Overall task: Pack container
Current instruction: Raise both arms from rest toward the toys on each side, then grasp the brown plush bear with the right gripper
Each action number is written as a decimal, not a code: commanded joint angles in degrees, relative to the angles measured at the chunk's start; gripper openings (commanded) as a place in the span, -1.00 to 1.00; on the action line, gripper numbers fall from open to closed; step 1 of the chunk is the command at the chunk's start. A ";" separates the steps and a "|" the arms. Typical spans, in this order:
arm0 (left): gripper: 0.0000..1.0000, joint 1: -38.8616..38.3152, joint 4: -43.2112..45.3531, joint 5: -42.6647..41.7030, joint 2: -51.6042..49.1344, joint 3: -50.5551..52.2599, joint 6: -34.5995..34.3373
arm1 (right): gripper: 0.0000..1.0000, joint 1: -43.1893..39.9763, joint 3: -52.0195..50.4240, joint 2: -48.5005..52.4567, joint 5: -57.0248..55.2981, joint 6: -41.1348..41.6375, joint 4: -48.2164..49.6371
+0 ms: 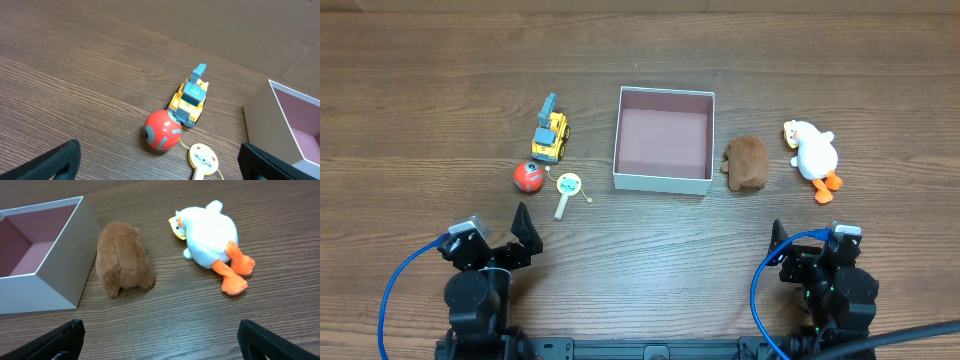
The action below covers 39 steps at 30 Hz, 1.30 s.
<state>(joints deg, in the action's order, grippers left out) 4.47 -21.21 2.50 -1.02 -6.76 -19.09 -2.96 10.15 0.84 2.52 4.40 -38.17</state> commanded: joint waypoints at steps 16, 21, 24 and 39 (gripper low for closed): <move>1.00 -0.52 0.33 -3.32 0.70 0.50 -0.46 | 1.00 0.24 -0.42 -0.61 8.00 0.31 3.67; 1.00 -0.52 -0.44 -7.52 0.70 -0.07 -0.42 | 1.00 0.24 -0.42 -0.61 30.42 0.31 11.74; 1.00 -0.52 -1.42 -7.69 0.57 -2.56 -1.42 | 1.00 0.22 -0.33 -0.61 32.28 4.35 15.61; 1.00 -0.46 -13.94 -3.58 -49.68 -44.17 3.19 | 1.00 0.24 39.06 44.02 20.87 2.40 -0.90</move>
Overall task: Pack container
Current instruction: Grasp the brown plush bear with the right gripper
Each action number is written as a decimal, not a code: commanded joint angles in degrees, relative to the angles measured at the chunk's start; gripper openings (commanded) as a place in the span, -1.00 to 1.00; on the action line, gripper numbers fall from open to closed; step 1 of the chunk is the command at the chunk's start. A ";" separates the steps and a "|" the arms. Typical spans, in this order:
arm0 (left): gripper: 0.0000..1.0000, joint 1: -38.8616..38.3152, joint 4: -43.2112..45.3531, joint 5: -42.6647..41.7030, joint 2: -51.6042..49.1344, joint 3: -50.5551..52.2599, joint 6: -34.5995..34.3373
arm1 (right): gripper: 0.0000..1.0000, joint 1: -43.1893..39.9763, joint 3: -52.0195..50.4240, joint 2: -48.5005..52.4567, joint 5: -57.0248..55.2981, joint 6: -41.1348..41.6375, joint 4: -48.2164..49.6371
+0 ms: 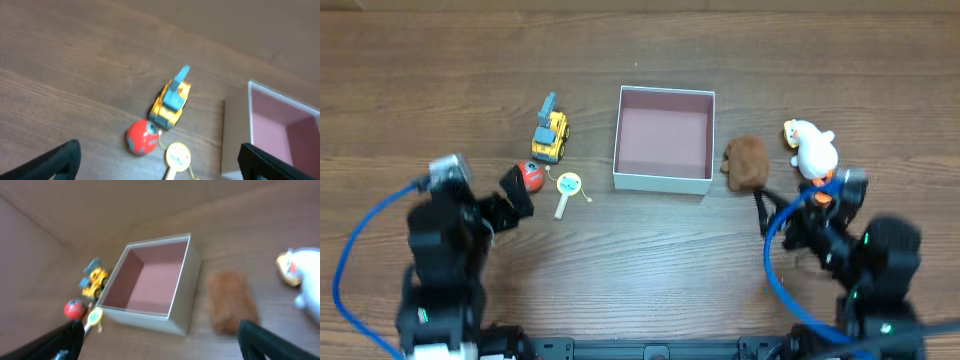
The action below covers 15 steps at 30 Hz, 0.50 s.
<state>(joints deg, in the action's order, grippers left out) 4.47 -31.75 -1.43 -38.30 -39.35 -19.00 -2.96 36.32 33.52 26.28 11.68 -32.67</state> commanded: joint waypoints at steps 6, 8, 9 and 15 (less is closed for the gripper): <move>1.00 -0.35 -12.07 0.39 -32.74 -31.65 4.92 | 1.00 0.24 45.68 39.52 -13.18 -7.89 -32.17; 1.00 -0.35 -12.15 0.55 -35.80 -33.48 4.92 | 1.00 0.24 52.33 46.53 -11.80 -6.82 -36.57; 1.00 -0.35 -12.00 0.55 -36.48 -33.51 4.92 | 1.00 0.24 52.94 48.19 -9.70 -6.58 -36.87; 1.00 -0.37 -12.90 0.52 -39.78 -33.46 4.90 | 1.00 1.36 52.92 56.85 -8.04 -6.56 -37.73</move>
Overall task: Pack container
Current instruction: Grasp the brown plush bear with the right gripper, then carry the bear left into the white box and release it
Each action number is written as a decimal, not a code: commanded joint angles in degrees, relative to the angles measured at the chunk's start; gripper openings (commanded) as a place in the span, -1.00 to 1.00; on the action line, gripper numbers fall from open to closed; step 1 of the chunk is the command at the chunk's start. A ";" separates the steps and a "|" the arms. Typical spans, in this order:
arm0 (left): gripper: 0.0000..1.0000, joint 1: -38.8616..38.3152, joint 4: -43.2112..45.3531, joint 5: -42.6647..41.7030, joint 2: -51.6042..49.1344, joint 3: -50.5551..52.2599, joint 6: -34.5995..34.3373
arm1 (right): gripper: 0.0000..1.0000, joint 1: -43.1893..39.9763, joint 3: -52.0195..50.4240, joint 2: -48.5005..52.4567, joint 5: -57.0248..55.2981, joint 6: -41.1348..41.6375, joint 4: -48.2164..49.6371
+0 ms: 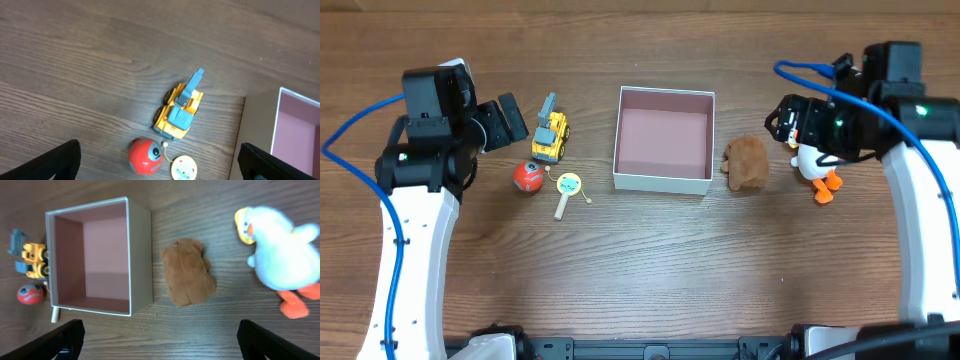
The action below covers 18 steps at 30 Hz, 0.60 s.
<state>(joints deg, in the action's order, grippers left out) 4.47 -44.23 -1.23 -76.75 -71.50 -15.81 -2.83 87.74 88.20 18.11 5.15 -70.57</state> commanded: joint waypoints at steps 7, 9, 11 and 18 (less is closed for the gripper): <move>1.00 -0.37 -0.57 0.33 -3.34 -1.31 1.70 | 0.98 7.02 1.46 13.55 -9.33 4.15 0.66; 1.00 -0.37 -0.57 0.33 -3.43 -1.31 1.70 | 0.98 7.58 1.07 16.94 -11.50 7.41 1.49; 1.00 -0.37 -0.57 0.33 -3.43 -1.31 1.70 | 0.98 7.61 -0.31 19.37 -12.09 8.63 3.37; 1.00 -0.37 -0.57 0.33 -3.45 -1.31 1.70 | 0.91 8.17 -6.99 23.17 -12.00 8.63 9.09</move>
<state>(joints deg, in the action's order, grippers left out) 4.47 -44.82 -1.26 -79.88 -71.53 -15.81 4.91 83.77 110.43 7.03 13.02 -63.68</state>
